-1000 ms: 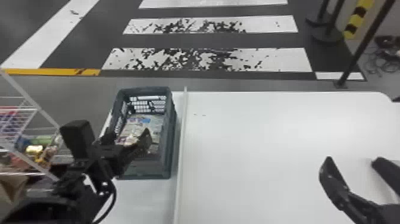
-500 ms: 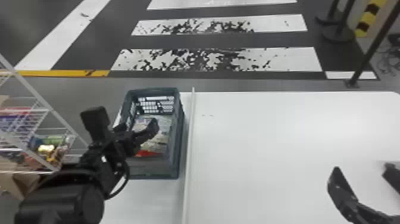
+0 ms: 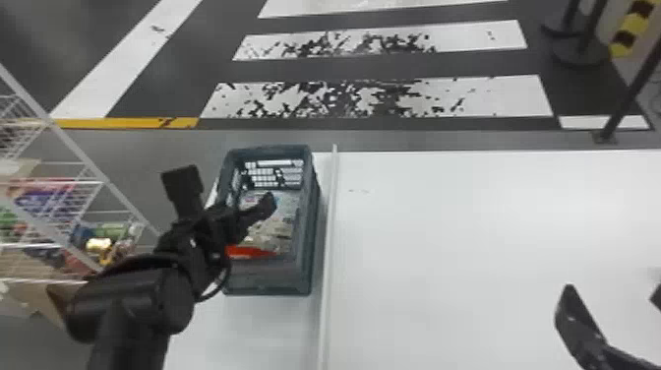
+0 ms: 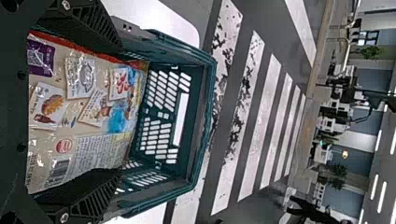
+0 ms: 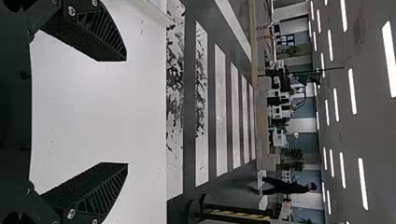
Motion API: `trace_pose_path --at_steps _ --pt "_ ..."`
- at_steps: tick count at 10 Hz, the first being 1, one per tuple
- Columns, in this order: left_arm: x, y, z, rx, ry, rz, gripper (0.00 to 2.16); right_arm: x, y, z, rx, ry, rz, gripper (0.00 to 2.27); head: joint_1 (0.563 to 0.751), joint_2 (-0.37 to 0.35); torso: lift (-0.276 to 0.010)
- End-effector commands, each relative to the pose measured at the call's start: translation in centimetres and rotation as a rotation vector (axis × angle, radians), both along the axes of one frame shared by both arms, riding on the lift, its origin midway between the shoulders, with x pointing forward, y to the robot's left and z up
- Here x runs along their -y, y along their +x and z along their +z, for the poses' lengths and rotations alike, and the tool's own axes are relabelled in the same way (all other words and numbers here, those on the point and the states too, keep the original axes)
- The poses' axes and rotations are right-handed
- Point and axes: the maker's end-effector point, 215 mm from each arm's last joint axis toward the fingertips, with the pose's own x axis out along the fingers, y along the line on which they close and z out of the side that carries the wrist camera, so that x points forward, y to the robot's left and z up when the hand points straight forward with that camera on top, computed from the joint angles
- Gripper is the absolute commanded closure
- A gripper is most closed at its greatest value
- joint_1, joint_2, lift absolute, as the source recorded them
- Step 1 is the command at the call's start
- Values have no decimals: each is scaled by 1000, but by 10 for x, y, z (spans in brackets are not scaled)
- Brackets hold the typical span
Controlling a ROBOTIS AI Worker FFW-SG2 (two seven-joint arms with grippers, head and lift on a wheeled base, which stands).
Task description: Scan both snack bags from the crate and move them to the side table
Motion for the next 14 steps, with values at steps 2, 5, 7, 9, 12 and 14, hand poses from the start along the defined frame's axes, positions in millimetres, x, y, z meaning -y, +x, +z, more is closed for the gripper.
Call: trace_pose_path --at_steps 2,5,7,9,12,14 --pt "10 6 -9 -26 6 -21 83 1 0 -1 -3 -6 1 124 695 187 -29" --pt "21 6 -28 -78 -3 -44 90 3 -1 -3 -8 -17 3 124 695 163 -29" --pt "24 6 -36 -107 3 -51 161 2 -1 -5 -16 -18 5 124 695 156 -29" --pt "23 2 -50 -160 0 -62 370 1 -1 -6 -18 -16 7 124 695 152 -29" --pt "18 -9 -75 -227 7 -60 1220 -4 -1 -8 -25 -8 13 124 695 158 -29" --pt "10 -17 -89 -256 -7 -45 1892 -6 -1 -9 -28 -2 14 124 695 175 -29"
